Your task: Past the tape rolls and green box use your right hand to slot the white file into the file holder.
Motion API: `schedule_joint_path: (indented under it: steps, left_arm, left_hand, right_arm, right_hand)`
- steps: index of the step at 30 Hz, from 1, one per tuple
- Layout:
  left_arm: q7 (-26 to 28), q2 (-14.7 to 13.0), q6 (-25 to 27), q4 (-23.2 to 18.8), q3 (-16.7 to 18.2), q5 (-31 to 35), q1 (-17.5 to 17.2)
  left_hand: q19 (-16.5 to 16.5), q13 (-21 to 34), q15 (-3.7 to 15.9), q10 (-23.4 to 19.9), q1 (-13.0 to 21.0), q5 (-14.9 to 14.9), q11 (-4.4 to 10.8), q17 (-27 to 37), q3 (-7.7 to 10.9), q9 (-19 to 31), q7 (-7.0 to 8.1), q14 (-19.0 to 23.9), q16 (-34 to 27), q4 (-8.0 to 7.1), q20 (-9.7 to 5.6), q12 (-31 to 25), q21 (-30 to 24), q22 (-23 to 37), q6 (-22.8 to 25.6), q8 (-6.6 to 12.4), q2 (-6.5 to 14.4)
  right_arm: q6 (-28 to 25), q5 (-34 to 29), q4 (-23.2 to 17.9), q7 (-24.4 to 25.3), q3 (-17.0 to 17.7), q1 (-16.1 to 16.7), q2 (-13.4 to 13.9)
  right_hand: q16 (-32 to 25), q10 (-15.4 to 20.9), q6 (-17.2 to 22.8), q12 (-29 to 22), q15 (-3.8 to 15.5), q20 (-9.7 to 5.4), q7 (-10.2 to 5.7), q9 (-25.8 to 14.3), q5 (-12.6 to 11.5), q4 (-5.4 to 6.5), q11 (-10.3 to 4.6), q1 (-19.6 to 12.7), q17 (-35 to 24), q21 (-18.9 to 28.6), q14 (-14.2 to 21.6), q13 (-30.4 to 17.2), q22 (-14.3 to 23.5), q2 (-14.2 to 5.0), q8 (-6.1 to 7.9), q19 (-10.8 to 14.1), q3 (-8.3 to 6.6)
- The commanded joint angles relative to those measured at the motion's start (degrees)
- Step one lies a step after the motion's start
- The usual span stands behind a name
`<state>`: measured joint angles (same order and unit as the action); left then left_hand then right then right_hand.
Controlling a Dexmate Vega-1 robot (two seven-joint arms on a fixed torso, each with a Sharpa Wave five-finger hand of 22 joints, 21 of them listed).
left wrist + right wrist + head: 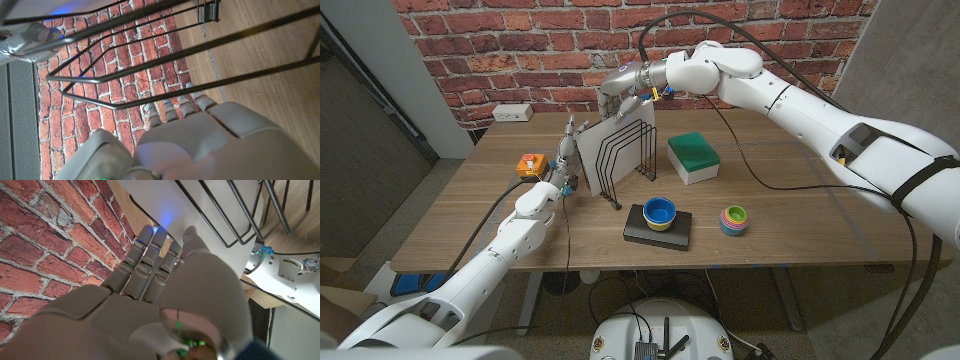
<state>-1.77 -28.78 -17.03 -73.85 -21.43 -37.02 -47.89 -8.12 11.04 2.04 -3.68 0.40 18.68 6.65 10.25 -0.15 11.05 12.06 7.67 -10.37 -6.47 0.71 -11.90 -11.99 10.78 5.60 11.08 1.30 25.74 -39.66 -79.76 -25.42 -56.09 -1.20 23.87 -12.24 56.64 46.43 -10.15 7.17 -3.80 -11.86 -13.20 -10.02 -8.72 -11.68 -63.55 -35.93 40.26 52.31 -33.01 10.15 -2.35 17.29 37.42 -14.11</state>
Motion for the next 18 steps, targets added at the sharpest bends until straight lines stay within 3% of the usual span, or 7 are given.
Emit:
schedule_joint_path:
  steps: [1, 5, 13, 18]
  left_arm:
    - [0.0, 0.0, 0.0, 0.0, 0.0, 0.0, 0.0]
    - [0.0, 0.0, 0.0, 0.1, 0.0, 0.0, 0.0]
    - [0.0, 0.0, 0.0, 0.1, 0.0, 0.0, 0.0]
    - [0.0, 0.0, 0.0, 0.1, 0.0, 0.0, 0.0]
  left_hand:
    - [-0.4, 0.3, 0.31, 0.1, 0.0, 0.4, 0.44, 0.1, -0.03, 0.3, 0.51, 0.3, -0.3, -0.29, 0.06, -0.4, -0.4, 0.3, -0.2, 0.32, 0.4]
    - [-0.4, 0.3, 0.27, 0.0, 0.0, 0.4, 0.42, 0.1, -0.03, 0.3, 0.51, 0.3, -0.3, -0.29, 0.05, -0.4, -0.4, 0.3, -0.2, 0.31, 0.4]
    - [-0.4, 0.3, 0.27, 0.1, 0.0, 0.4, 0.41, 0.1, -0.03, 0.3, 0.51, 0.3, -0.3, -0.30, 0.05, -0.4, -0.4, 0.3, -0.2, 0.33, 0.4]
    - [-0.4, 0.3, 0.28, 0.1, 0.0, 0.4, 0.33, 0.1, -0.03, 0.3, 0.51, 0.3, -0.3, -0.30, 0.06, -0.4, -0.4, 0.3, -0.2, 0.33, 0.4]
  right_arm:
    - [0.3, -0.1, -0.3, -0.5, 0.2, 0.1, 0.3]
    - [0.4, 0.1, -0.2, -0.8, 0.2, -0.1, 0.3]
    - [0.8, 0.5, 0.1, -2.0, 0.2, -0.5, 0.4]
    - [1.0, 1.1, 0.8, -2.8, 0.1, -0.9, 0.2]
  right_hand:
    - [0.1, -1.4, -1.6, 0.2, 6.05, -4.85, -0.07, 0.0, -0.4, -0.01, 0.09, 0.2, -0.1, -0.3, -1.1, 0.3, -0.1, 0.71, -0.57, -0.5, 0.55]
    - [1.0, -5.2, -4.7, 0.6, 5.62, -4.09, -0.29, 0.1, -0.5, 0.30, 0.27, 1.3, 0.6, -0.9, -4.5, 1.2, -0.1, 1.46, -1.93, -1.2, 1.25]
    - [1.5, -9.9, -7.1, 0.6, 5.36, -3.41, -0.49, 0.3, -0.8, 0.88, 0.20, 3.5, 1.5, -1.9, -8.4, 2.3, -0.2, 2.43, -3.07, -2.1, 2.27]
    - [1.7, -12.1, -8.6, 0.5, 5.14, -2.17, -0.57, 0.5, -1.0, 1.05, 0.05, 4.6, 2.2, -3.0, -10.7, 3.0, -0.3, 2.90, -3.75, -3.5, 2.68]
